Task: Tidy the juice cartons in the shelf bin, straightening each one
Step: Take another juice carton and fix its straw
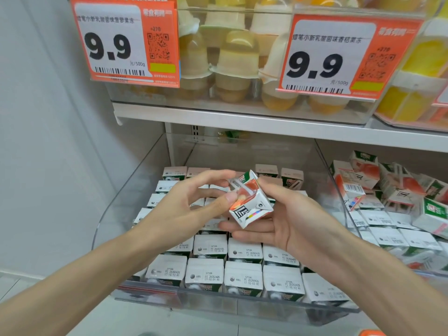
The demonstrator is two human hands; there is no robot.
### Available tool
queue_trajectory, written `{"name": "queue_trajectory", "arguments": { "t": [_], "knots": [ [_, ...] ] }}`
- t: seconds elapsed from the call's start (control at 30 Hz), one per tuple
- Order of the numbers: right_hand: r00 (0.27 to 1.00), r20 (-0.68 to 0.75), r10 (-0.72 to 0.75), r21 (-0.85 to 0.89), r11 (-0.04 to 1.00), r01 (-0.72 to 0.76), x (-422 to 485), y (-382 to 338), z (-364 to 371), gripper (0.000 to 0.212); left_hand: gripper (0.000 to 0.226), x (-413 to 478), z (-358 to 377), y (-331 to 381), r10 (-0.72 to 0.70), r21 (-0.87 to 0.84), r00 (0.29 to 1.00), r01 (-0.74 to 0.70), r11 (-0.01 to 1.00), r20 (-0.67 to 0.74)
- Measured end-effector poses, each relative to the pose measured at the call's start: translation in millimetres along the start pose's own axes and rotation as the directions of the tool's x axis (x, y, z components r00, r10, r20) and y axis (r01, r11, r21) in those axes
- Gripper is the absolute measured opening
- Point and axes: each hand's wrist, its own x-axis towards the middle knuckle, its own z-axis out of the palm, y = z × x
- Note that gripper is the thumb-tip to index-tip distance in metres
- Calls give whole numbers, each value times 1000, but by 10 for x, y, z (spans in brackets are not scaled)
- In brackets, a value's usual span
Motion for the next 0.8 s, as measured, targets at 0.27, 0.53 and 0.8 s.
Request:
{"name": "queue_trajectory", "arguments": {
  "t": [0.27, 0.53, 0.8],
  "knots": [
    [1000, 25, -19, -208, 978, 24, 60, 59, 13, 44, 51, 13, -24, 1, -73, -112, 994, 82, 990, 77],
    [889, 51, -455, -680, 636, 364, 40, 99, -63, 38, 47, 30, -61, -76, 196, 55, 974, -190, 980, -115],
    [786, 82, -612, -750, 482, 454, 77, 113, -154, 45, 47, 54, -53, -123, 265, 161, 960, -248, 955, -95]
  ]
}}
